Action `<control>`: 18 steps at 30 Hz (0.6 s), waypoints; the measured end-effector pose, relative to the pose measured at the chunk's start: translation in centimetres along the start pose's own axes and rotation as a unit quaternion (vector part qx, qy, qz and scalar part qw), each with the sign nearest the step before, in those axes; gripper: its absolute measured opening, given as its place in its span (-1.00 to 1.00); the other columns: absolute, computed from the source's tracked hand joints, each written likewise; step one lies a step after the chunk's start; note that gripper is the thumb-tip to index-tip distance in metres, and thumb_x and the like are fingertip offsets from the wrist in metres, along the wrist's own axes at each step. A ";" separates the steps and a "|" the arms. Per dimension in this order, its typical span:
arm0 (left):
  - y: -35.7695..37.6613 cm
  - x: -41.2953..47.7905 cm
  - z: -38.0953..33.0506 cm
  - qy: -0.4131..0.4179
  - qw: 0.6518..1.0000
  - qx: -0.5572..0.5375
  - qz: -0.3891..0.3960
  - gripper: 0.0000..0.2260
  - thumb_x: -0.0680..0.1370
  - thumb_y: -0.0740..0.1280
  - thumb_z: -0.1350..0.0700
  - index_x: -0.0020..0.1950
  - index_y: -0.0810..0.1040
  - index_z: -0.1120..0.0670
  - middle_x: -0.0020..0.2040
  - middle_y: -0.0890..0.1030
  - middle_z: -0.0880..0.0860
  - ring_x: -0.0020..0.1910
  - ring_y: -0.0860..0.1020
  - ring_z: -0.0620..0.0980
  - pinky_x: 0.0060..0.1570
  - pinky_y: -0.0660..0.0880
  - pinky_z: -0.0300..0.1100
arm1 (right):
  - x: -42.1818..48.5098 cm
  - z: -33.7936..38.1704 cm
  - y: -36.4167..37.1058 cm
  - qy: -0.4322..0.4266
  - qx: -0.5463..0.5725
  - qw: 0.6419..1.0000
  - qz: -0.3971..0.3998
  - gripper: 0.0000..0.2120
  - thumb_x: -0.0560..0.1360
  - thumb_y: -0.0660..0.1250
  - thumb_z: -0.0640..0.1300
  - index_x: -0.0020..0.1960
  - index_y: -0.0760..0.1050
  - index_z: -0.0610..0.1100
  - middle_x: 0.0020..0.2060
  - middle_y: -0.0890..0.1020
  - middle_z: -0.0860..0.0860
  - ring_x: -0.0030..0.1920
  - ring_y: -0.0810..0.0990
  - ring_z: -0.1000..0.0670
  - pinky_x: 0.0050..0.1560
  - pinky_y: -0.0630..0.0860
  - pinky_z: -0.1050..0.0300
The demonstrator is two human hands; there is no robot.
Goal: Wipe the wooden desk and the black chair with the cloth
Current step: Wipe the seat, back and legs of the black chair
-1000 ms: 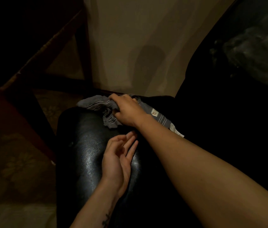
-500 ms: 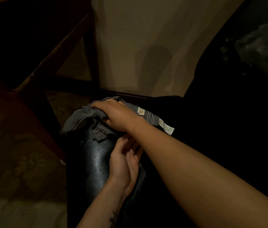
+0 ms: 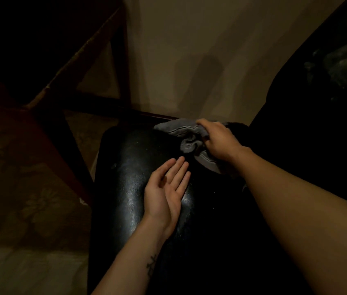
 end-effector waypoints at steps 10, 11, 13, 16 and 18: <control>-0.2 0.0 0.4 0.036 0.999 0.038 0.008 -0.71 0.66 0.14 0.21 0.32 0.43 0.31 0.21 0.63 0.28 0.22 0.62 0.16 0.32 0.48 -0.01 | -9.9 0.6 -0.3 0.101 0.000 0.995 -0.016 -0.42 0.48 0.35 -0.21 0.46 0.33 0.05 0.33 0.49 -0.14 0.34 0.45 -0.22 0.33 0.41 -0.04; -0.2 0.0 0.4 0.043 0.998 0.053 0.009 -0.74 0.65 0.14 0.23 0.29 0.43 0.31 0.18 0.63 0.29 0.19 0.64 0.16 0.29 0.50 -0.02 | -11.1 1.1 -0.3 0.104 -0.003 0.995 -0.012 -0.42 0.50 0.35 -0.21 0.48 0.31 0.04 0.36 0.47 -0.12 0.37 0.41 -0.19 0.36 0.35 -0.02; 0.0 -0.5 0.2 0.062 0.993 0.102 -0.005 -0.81 0.64 0.13 0.28 0.19 0.47 0.27 0.07 0.66 0.27 0.09 0.68 0.14 0.22 0.55 -0.05 | -13.9 2.3 -0.7 0.115 -0.018 0.993 -0.008 -0.41 0.53 0.34 -0.20 0.51 0.27 0.03 0.40 0.42 -0.10 0.41 0.35 -0.17 0.39 0.29 -0.01; 1.0 -1.8 0.3 0.073 0.975 0.210 -0.017 -0.85 0.62 0.15 0.33 0.08 0.49 0.20 -0.05 0.64 0.22 -0.05 0.65 0.08 0.11 0.56 -0.12 | -17.9 3.3 -0.9 0.153 -0.023 0.988 -0.009 -0.42 0.57 0.31 -0.16 0.53 0.21 0.03 0.42 0.38 -0.11 0.42 0.33 -0.20 0.38 0.29 -0.02; 1.5 -2.7 0.4 0.073 0.941 0.331 -0.003 -0.82 0.61 0.20 0.33 0.16 0.49 0.17 -0.01 0.60 0.15 -0.05 0.60 -0.01 0.04 0.54 -0.25 | -19.8 3.8 -0.3 0.160 -0.004 0.987 -0.005 -0.42 0.58 0.31 -0.12 0.54 0.19 0.03 0.41 0.38 -0.11 0.42 0.32 -0.19 0.37 0.30 -0.03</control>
Point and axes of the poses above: each hand's wrist, its own x-axis towards the middle knuckle, its own y-axis out of the palm, z = x × y, the point moved 6 cm from there along x, towards the middle knuckle
